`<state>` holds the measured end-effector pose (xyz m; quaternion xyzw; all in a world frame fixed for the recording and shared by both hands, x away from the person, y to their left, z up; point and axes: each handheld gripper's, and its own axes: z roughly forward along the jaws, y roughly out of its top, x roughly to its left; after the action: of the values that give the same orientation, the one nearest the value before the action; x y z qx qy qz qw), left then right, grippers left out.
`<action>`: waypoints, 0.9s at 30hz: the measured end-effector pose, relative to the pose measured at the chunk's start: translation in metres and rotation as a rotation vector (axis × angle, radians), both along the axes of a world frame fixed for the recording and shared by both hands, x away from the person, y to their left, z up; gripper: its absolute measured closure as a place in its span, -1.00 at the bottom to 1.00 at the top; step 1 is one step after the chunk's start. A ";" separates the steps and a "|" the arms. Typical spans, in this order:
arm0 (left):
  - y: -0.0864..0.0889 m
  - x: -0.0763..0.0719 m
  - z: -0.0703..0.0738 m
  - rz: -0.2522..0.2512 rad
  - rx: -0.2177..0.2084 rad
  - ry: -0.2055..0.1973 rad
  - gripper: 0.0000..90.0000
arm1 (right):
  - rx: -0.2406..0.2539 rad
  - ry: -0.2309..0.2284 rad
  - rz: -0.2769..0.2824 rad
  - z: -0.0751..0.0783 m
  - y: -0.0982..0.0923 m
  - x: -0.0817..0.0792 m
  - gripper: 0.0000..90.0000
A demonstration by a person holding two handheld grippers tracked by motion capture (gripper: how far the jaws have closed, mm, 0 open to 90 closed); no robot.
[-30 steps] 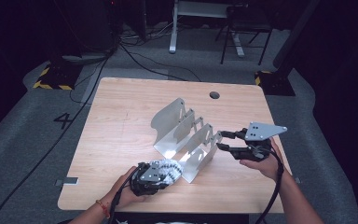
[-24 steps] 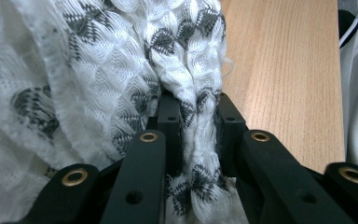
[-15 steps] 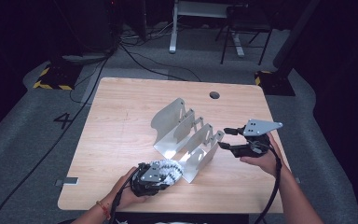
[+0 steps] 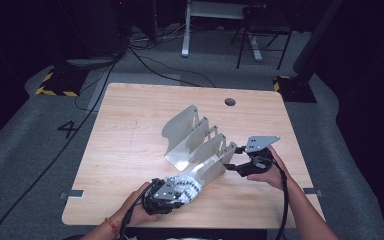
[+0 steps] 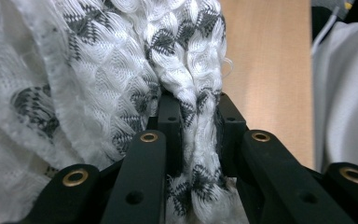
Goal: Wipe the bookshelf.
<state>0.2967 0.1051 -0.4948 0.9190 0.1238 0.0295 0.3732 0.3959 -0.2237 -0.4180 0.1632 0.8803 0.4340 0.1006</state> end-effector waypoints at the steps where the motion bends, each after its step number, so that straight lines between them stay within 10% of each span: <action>1: -0.001 -0.003 0.000 -0.003 0.000 0.004 0.72 | 0.005 -0.001 0.003 0.000 0.001 -0.001 -0.09; 6: -0.008 -0.010 0.001 -0.035 -0.006 0.013 0.71 | 0.030 -0.010 0.042 -0.001 0.003 -0.010 0.02; 17: 0.000 -0.004 0.000 0.086 -0.042 0.002 0.70 | 0.040 -0.046 0.148 0.006 0.021 -0.025 0.11; 27: 0.003 -0.002 0.000 0.161 -0.061 -0.012 0.68 | 0.146 -0.117 0.152 0.033 0.025 -0.021 0.06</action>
<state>0.2947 0.1080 -0.4946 0.8940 0.1962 0.0611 0.3981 0.3746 -0.1986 -0.3851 0.0772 0.8488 0.5122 0.1063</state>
